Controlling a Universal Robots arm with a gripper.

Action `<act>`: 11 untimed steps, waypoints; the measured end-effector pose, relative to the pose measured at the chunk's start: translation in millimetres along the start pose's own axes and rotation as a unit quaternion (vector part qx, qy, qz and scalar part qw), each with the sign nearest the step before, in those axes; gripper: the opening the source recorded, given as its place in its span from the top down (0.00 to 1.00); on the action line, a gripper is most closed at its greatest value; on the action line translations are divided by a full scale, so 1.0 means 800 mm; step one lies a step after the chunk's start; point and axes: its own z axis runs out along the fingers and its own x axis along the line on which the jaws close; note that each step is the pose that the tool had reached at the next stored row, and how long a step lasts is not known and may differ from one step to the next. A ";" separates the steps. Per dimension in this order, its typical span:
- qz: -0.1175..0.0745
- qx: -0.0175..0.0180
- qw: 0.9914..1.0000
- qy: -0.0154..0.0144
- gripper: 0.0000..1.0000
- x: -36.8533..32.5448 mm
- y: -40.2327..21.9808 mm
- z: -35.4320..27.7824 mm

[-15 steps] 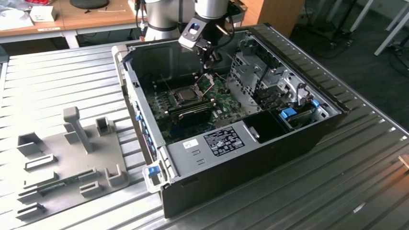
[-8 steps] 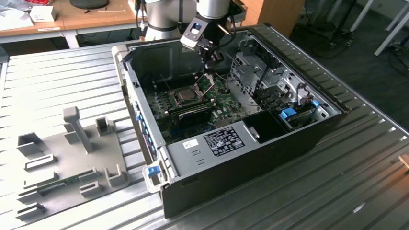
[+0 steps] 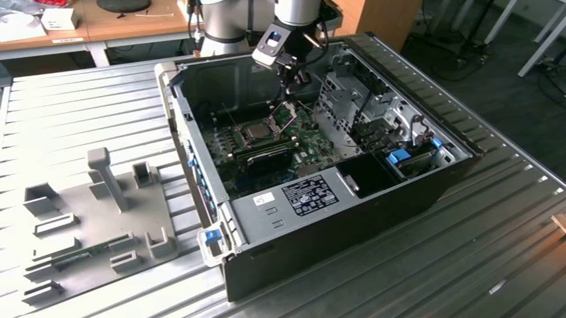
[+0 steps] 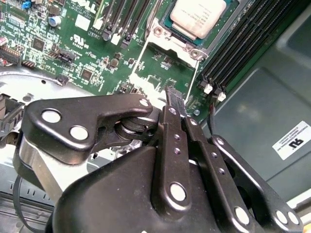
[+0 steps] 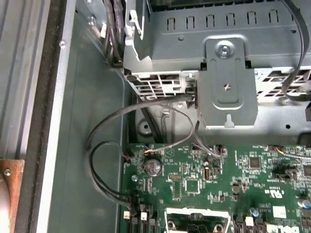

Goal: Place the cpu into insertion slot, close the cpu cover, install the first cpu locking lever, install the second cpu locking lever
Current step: 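Close the cpu cover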

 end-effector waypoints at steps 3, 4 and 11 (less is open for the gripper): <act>0.000 0.000 1.000 0.000 0.90 0.0001 0.0037 0.0002; 0.000 0.000 1.000 0.000 0.90 0.0001 0.0048 0.0003; 0.000 0.000 1.000 0.000 0.90 0.0002 0.0133 0.0009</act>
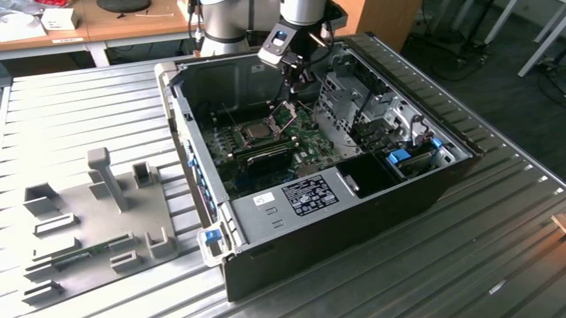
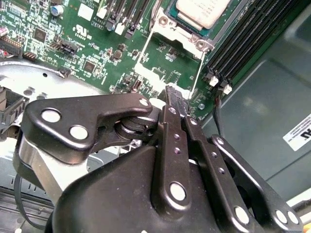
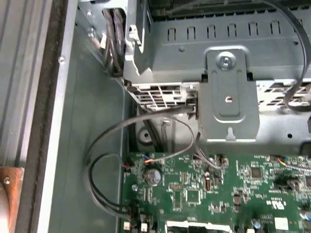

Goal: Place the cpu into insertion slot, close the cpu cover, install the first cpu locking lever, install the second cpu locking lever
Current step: 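Close the cpu cover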

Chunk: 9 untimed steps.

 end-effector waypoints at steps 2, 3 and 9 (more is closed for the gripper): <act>0.000 0.000 1.000 0.000 0.90 0.0000 0.0021 0.0001; 0.000 0.000 1.000 0.000 0.90 0.0000 0.0030 0.0002; 0.000 0.000 1.000 0.000 0.90 0.0001 0.0094 0.0006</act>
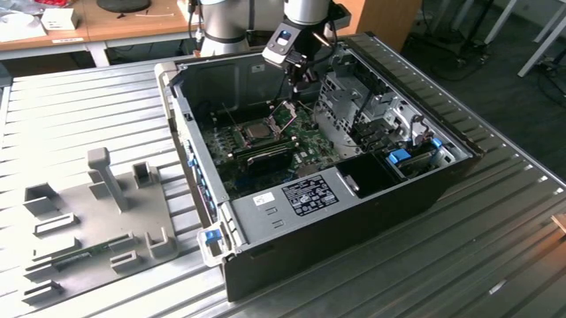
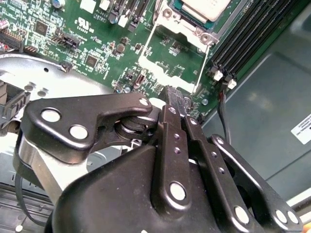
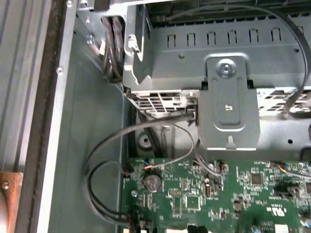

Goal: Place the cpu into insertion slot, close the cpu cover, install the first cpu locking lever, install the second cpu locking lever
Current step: 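Close the cpu cover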

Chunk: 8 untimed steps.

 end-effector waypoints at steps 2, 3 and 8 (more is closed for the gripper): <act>0.000 0.000 1.000 0.000 0.90 0.0000 0.0017 0.0001; 0.000 0.000 1.000 0.000 0.90 0.0000 0.0022 0.0001; 0.000 0.000 1.000 0.000 0.90 0.0000 0.0024 0.0001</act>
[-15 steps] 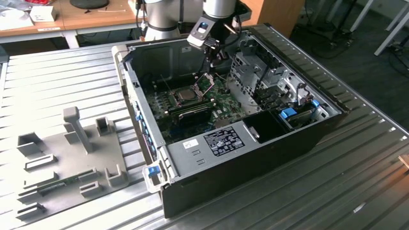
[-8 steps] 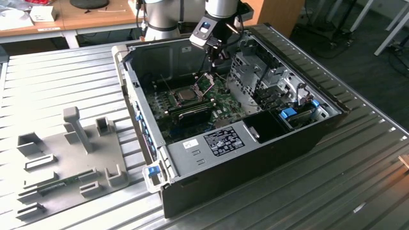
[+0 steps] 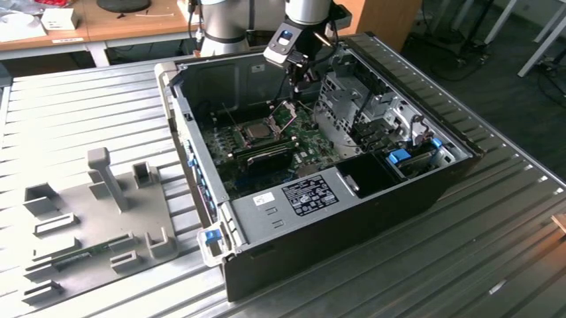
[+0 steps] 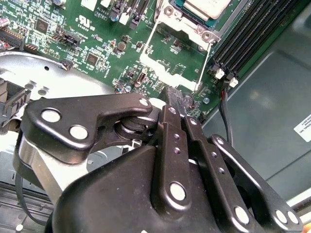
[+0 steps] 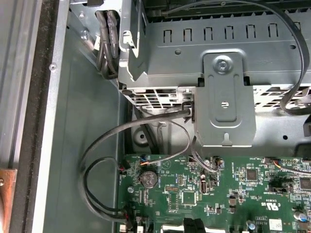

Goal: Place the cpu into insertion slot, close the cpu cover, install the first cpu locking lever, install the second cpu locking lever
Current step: 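Close the cpu cover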

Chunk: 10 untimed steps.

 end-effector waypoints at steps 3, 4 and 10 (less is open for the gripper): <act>0.000 0.000 1.000 0.000 0.90 0.0000 0.0007 0.0001; 0.000 0.000 1.000 0.000 0.90 0.0000 0.0014 0.0001; 0.000 0.002 1.000 0.000 0.90 0.0001 0.0065 0.0006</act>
